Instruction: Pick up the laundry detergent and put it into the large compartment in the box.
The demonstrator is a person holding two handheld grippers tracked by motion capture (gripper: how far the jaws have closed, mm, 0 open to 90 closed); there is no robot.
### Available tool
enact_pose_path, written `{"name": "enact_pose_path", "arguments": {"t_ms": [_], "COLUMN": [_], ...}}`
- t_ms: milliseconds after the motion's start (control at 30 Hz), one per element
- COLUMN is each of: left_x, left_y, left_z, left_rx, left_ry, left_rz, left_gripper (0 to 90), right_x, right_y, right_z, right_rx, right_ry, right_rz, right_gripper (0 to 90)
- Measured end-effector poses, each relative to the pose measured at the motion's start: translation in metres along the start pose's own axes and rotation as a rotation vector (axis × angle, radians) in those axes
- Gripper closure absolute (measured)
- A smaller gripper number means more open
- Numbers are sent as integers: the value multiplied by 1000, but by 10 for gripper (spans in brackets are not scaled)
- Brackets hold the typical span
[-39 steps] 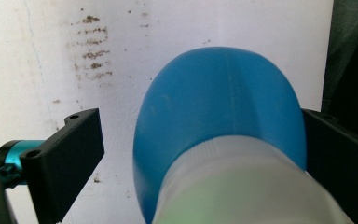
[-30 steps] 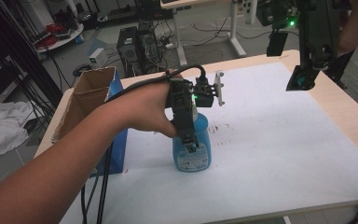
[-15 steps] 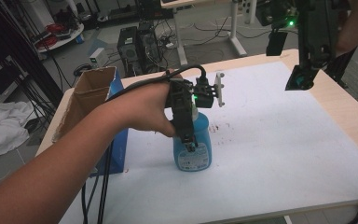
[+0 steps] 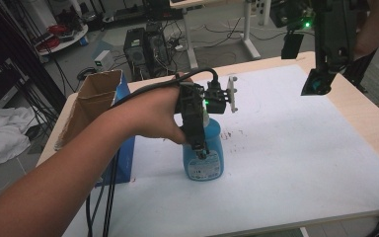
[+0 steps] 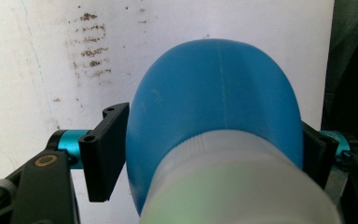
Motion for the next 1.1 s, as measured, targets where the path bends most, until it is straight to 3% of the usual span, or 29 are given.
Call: {"name": "enact_pose_path", "arguments": {"t_ms": [400, 700, 1100], "left_x": [-1, -1, -2], "left_y": [2, 1, 1], "left_z": [-1, -1, 0], "left_rx": [7, 7, 0], "left_ry": [-4, -4, -18], "left_rz": [-13, -19, -20], "left_gripper": [296, 381, 390], "right_x": [0, 0, 0], "right_y": [2, 5, 4], "right_z": [-3, -6, -6], "right_rx": [-6, -6, -3], "right_ry": [-4, -2, 0], "right_rz": [-2, 3, -1], "right_gripper": [9, 9, 9]}}
Point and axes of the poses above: each handheld gripper's, and its own axes: z roughly backward along the jaws, x roughly out of its underside, y roughly to its right, the point moved 1 cm from there along -z, roughly forward along the jaws, and after that the axes turned 10 degrees about -x, right-handed, at the moved point
